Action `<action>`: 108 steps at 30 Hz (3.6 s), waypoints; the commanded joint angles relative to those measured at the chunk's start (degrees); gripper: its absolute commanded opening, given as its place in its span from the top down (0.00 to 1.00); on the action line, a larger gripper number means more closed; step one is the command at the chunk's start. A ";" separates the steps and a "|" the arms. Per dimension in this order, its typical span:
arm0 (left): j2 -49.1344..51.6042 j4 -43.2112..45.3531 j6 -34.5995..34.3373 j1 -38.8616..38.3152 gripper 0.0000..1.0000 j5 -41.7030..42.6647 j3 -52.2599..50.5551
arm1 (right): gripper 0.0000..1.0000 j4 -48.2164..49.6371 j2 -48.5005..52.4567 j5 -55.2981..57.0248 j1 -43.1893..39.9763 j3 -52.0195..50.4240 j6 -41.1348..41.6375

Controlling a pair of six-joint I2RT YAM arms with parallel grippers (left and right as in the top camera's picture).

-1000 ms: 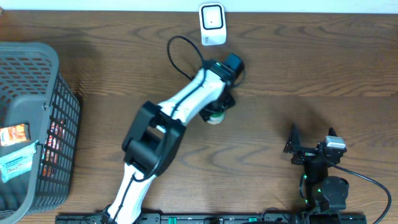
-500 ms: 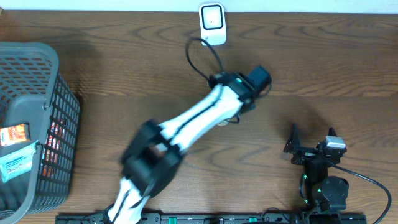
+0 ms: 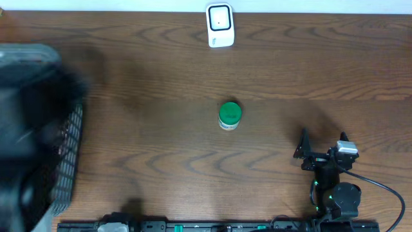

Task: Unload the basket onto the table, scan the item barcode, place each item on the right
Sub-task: 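Reach the left gripper into the basket and grasp the wipes pack, then lift the mint-green wipes pack and place it left of the bottle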

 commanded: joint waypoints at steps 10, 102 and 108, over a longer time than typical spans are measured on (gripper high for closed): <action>1.31 -1.22 -0.85 42.21 0.02 14.27 -12.09 | 0.01 -0.20 -0.07 0.70 0.35 -0.07 -0.76; 4.07 23.69 14.93 -26.08 0.93 7.98 -37.73 | 0.01 -0.20 -0.07 0.70 0.35 -0.07 -0.76; 17.70 21.44 6.58 -27.36 0.93 6.23 -38.14 | 0.01 -0.20 -0.07 0.70 0.35 -0.07 -0.76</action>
